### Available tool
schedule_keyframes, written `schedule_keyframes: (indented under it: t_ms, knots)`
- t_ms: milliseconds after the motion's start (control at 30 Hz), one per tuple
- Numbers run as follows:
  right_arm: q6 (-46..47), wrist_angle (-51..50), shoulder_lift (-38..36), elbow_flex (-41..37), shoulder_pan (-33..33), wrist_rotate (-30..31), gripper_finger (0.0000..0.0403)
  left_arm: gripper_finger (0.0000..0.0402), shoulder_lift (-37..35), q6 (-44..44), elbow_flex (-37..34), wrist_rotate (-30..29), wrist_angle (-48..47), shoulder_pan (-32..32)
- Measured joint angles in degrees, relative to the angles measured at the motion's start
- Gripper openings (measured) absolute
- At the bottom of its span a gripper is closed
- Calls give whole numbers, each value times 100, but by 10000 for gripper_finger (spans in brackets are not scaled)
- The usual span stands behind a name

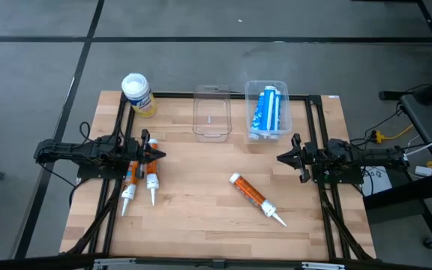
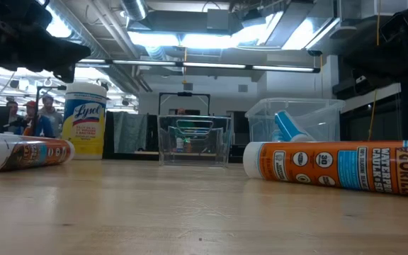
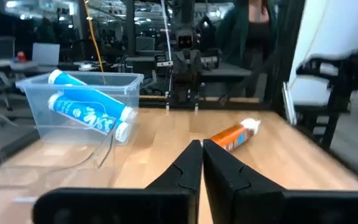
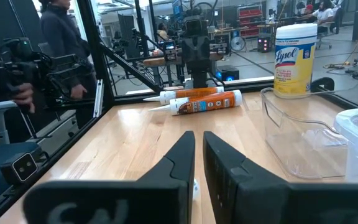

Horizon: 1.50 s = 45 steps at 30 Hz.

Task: Pick & place silicon tubes, Sealant and Lysol wipes
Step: Put the middle orange sealant into the left transparent bin

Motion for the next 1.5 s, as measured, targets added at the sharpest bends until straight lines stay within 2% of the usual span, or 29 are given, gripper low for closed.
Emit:
schedule_keyframes:
  t_ms: [200,400,467,600,733,933,1167,1333,1500]
  knots:
    - [-5,0,0,0,0,0,35,12,0,-1037,0,-72,851,15]
    - [-3,0,0,0,0,0,35,9,9,-1661,3,20,1996,15]
    - [3,0,0,0,0,0,35,12,9,-1948,51,22,2114,15]
    - [3,0,0,-1,0,0,35,35,57,-2329,272,9,2103,15]
    - [-3,0,0,-2,0,0,35,78,313,-2456,540,-80,2057,15]
    - [3,0,0,0,1,0,35,159,1134,-2358,1168,-262,2061,15]
    - [-4,0,0,0,0,0,35,236,2501,-1840,2155,-272,2034,15]
    - [-4,0,0,-1,0,0,35,269,3394,-1564,2966,50,1638,15]
    - [-5,0,0,-1,0,0,35,278,4172,-1146,3874,347,707,15]
